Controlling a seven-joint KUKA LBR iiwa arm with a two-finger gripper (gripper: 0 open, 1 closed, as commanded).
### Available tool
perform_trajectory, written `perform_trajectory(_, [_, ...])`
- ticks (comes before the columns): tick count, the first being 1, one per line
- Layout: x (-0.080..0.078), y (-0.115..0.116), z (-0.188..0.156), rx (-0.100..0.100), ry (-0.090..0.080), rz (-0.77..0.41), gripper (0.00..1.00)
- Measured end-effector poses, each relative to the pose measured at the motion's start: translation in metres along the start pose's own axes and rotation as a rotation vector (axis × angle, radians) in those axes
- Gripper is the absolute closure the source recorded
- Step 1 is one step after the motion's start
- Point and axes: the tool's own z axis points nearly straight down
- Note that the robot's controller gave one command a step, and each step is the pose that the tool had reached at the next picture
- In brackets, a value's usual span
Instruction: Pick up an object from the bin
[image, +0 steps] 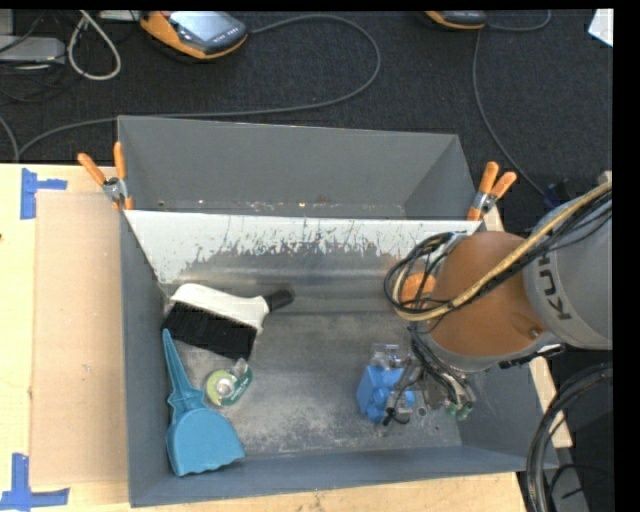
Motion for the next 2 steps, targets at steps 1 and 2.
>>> perform_trajectory(1, [0.001,0.0,-0.014,0.0,0.002,0.0,1.0])
perform_trajectory(2, [0.0,0.0,-0.027,0.0,0.001,0.0,1.0])
